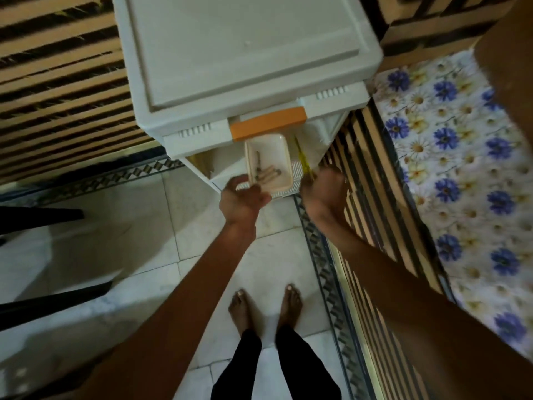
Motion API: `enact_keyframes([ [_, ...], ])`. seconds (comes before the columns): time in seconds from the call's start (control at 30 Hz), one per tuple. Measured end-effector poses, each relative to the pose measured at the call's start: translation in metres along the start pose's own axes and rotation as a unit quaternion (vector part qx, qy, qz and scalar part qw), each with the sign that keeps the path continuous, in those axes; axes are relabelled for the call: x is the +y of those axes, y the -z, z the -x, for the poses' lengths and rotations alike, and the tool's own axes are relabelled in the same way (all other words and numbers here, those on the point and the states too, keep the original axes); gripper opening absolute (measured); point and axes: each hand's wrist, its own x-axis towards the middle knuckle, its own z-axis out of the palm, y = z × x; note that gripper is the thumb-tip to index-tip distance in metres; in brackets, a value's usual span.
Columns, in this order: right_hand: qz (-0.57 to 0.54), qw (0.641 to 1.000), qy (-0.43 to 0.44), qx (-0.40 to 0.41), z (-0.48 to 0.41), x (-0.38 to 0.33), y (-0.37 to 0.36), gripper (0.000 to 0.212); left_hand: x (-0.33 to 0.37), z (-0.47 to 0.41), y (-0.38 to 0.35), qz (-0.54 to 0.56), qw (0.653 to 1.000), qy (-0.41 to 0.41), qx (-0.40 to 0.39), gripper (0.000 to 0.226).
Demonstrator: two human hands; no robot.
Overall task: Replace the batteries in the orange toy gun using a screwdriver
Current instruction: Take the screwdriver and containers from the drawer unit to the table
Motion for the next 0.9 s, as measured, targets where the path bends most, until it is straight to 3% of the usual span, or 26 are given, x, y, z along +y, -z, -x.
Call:
enact_keyframes([
  [0.27, -0.065, 0.996, -0.038, -0.045, 0.116, -0.007, 0.119, 0.016, 0.02, 0.135, 0.058, -0.086, 0.994, 0.053, -0.031, 0.022],
  [0.47, -0.12, 0.993, -0.011, -0.021, 0.129, -0.068, 0.204, 0.014, 0.098, 0.194, 0.076, -0.043, 0.997, 0.015, -0.059, 0.027],
  [0.67, -0.16, 0.987, -0.004, 0.02, 0.073, -0.129, 0.222, 0.016, 0.18, 0.171, 0.066, 0.018, 0.997, -0.032, -0.063, 0.021],
  [0.9, -0.068, 0.997, -0.004, 0.034, -0.016, -0.164, 0.193, 0.022, 0.228, 0.093, 0.03, 0.005, 0.997, -0.046, -0.065, 0.019],
])
